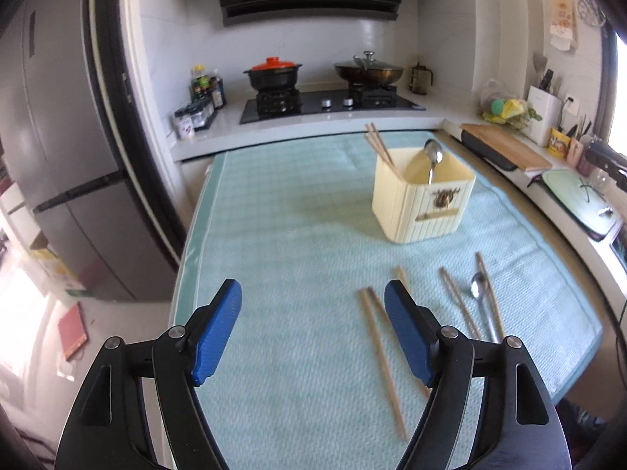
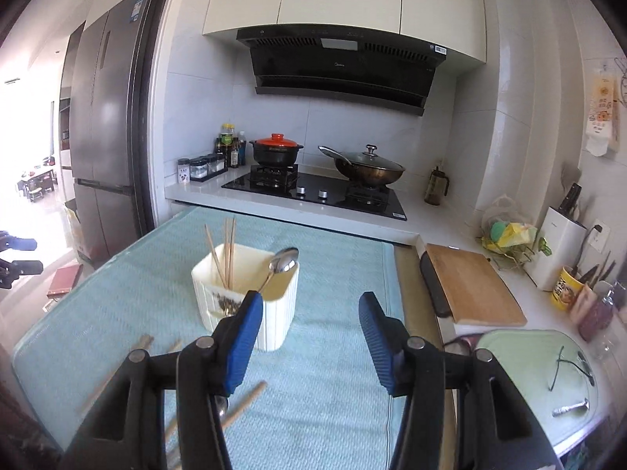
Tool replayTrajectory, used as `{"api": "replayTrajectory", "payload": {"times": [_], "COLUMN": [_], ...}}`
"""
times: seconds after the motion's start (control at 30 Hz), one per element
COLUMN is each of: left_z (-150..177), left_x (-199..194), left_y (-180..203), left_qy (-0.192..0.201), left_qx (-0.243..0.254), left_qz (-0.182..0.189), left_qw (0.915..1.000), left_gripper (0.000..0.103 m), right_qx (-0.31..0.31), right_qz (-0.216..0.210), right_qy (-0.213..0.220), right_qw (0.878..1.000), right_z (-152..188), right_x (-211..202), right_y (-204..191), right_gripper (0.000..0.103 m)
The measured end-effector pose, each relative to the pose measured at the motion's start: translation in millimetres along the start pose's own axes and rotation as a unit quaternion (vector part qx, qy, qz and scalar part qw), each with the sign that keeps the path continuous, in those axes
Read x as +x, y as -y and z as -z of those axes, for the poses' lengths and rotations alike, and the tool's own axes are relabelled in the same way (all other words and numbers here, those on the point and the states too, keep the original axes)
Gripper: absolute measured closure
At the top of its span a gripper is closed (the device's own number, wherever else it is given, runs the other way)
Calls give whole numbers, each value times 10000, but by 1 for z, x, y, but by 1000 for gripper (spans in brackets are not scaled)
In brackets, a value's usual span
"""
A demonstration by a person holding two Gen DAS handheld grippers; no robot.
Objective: Organize utensils
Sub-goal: 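Withdraw both open tools back over the remaining utensils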
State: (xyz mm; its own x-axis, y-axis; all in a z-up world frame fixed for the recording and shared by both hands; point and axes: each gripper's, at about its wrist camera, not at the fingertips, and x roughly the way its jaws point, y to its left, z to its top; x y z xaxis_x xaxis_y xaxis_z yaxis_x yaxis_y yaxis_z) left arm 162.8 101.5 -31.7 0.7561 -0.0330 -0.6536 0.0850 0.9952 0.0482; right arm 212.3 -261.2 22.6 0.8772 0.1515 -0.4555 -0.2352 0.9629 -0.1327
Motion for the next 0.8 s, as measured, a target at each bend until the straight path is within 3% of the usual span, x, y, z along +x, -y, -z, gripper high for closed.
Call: {"api": "replayTrajectory", "payload": {"times": [0.2,0.4,0.63,0.8], "left_z": [79,109,115,120], "left_x": [31,50,60,67], "left_y": [13,23,33,35], "left_qy": [-373,-658,-685,-775], "left_qx": [-647,-1169,-1041,-1027], "left_qz": [-19,276,169,148], "left_qw": [9972,9906,9921,9916], "left_gripper": [25,25,25,25], "right_qx": [302,611,652,694], "right_qz": [193,159,-190,-201], "right_qy": [-343,-780,-1107,-1179], "right_qw": [9988,9950,9915,9904], "right_z": [90,166,184,182], "right_x": [-3,8,21,27], "right_y": [-38,-74,-96,-100], "right_gripper": [51,51,51,51]}}
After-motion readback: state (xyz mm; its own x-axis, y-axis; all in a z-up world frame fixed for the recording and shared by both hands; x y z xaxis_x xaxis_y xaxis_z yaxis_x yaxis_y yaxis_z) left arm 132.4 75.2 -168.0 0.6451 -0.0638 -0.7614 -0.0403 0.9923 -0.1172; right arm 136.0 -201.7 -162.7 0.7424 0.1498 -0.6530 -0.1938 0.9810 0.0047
